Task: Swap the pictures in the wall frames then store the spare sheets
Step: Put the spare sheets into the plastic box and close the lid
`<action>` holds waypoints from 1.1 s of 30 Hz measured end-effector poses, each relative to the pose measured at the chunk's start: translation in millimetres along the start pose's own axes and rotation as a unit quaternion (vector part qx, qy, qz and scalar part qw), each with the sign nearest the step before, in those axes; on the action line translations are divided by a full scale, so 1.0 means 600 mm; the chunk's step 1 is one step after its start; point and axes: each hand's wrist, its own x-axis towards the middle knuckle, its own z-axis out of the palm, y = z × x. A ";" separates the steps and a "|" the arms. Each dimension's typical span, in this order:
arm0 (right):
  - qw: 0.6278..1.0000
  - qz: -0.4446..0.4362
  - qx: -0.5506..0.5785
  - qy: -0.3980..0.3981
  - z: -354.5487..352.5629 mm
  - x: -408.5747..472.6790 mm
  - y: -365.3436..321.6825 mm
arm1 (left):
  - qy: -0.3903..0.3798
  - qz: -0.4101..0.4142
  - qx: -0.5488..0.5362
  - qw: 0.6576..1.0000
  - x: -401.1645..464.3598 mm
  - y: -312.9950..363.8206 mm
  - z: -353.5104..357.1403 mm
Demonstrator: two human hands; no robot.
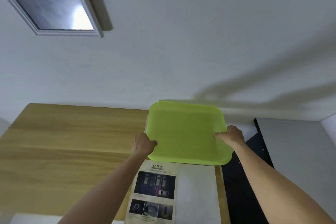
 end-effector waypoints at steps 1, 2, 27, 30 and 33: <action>1.000 0.006 -0.001 0.000 -0.002 0.003 -0.002 | 0.011 -0.008 -0.001 1.000 -0.001 0.001 0.003; 1.000 0.009 0.000 0.002 -0.002 0.006 -0.004 | 0.022 -0.015 -0.010 1.000 -0.005 0.004 0.005; 0.950 -0.174 0.221 -0.139 0.090 -0.144 -0.133 | 0.064 0.022 -0.290 0.955 0.025 -0.178 -0.192; 0.958 -0.184 0.181 -0.128 0.147 -0.160 -0.173 | 0.080 0.010 -0.282 0.956 0.045 -0.232 -0.238; 0.964 -0.194 0.142 -0.111 0.202 -0.182 -0.223 | 0.086 0.000 -0.272 0.958 0.080 -0.290 -0.278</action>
